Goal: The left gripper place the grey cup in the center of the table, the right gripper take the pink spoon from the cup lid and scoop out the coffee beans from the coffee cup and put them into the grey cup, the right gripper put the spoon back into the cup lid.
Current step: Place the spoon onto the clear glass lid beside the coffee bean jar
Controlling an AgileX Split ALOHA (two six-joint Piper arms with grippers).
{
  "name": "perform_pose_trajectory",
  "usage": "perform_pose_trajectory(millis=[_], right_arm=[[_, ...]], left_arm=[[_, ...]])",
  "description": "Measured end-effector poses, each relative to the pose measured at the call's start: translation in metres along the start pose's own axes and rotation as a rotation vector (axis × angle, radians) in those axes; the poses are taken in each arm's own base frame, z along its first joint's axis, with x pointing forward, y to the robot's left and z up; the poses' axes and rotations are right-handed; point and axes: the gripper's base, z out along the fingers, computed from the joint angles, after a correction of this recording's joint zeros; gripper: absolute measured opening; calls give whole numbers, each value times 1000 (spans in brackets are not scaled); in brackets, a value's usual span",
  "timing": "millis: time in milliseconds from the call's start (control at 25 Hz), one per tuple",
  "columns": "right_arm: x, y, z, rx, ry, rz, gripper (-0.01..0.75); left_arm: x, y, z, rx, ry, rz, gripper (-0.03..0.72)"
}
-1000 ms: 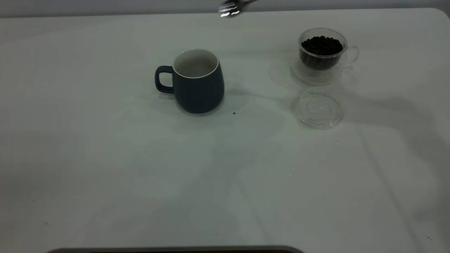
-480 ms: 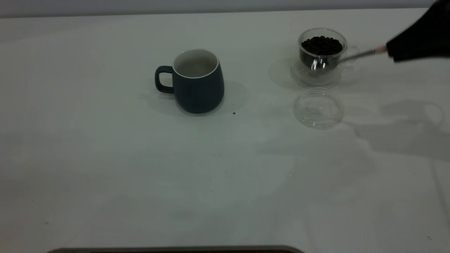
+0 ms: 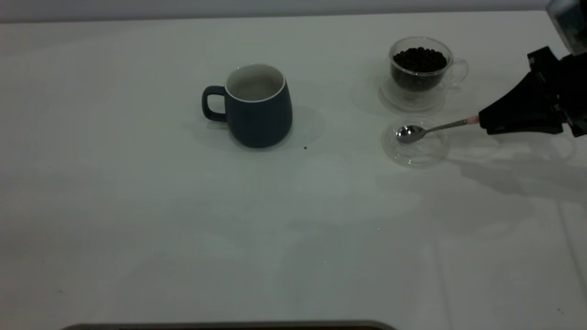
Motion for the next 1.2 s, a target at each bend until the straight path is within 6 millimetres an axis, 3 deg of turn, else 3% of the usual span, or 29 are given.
perform_pose_trajectory(millis=[400, 680, 800, 1000, 1200], right_arm=[[10, -17, 19, -28, 2, 67, 100], [9, -19, 22, -33, -32, 38, 115], [10, -19, 22, -28, -24, 20, 172], [11, -21, 23, -24, -19, 5, 353], [11, -24, 23, 12, -19, 4, 442]], left_arm=[[0, 0, 0, 0, 0, 0, 569], [0, 0, 0, 0, 0, 0, 569], [0, 0, 0, 0, 0, 0, 569], [0, 0, 0, 0, 0, 0, 569], [0, 0, 0, 0, 0, -1, 569]])
